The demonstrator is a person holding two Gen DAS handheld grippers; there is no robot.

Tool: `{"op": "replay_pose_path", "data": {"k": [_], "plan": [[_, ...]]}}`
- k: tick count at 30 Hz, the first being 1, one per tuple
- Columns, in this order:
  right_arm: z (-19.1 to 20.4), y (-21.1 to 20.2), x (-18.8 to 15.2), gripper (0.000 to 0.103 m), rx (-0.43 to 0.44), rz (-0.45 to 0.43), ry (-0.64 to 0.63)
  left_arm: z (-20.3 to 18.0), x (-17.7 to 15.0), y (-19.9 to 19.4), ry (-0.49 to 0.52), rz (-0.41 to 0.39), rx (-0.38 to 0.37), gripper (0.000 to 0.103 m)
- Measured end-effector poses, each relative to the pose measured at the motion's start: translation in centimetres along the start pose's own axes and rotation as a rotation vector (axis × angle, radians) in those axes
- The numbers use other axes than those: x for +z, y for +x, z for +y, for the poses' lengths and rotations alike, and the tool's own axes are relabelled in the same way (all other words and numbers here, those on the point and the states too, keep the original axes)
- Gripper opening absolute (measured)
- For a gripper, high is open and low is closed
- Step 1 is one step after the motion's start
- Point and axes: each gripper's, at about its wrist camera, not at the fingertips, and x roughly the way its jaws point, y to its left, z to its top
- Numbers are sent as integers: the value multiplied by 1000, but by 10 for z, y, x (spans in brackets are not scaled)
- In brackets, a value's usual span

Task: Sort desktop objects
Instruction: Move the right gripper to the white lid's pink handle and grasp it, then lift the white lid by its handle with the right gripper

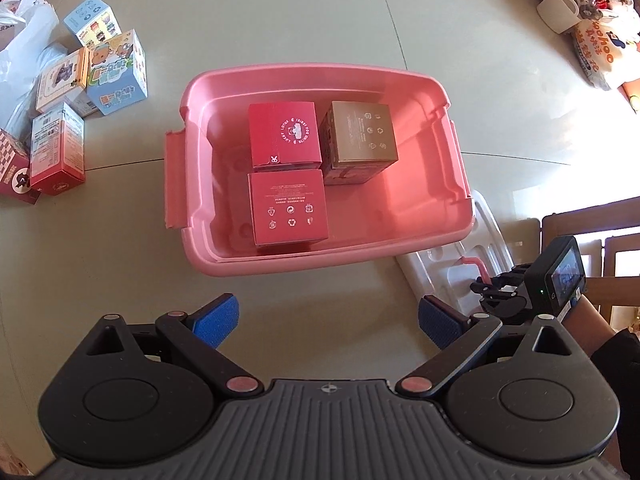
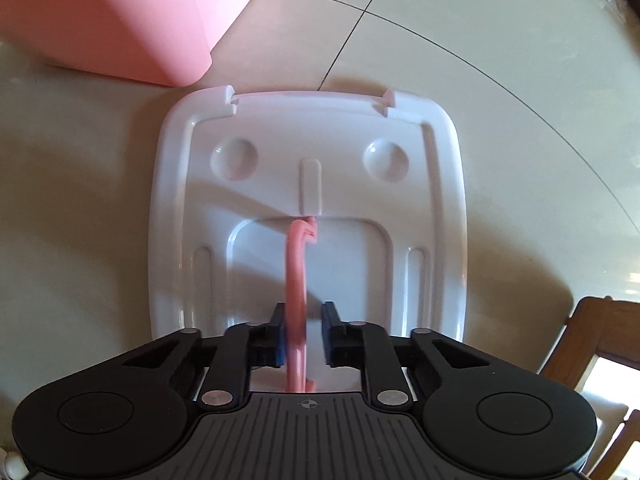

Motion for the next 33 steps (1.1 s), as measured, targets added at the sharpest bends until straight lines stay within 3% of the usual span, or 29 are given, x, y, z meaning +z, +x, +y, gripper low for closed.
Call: {"op": "replay_pose_path", "data": {"k": [15,26,33], "plan": [[0,-32,-46,5,4,-56,-53,0,0,0,-2,-6,8,99],[11,-91,-102,5,-16,-127,-77,-16,0,-2,34,-33,34,99],[18,-141,-108,5,-31,-173,-138,-21,-1,-2,65,-48,70,99]]}}
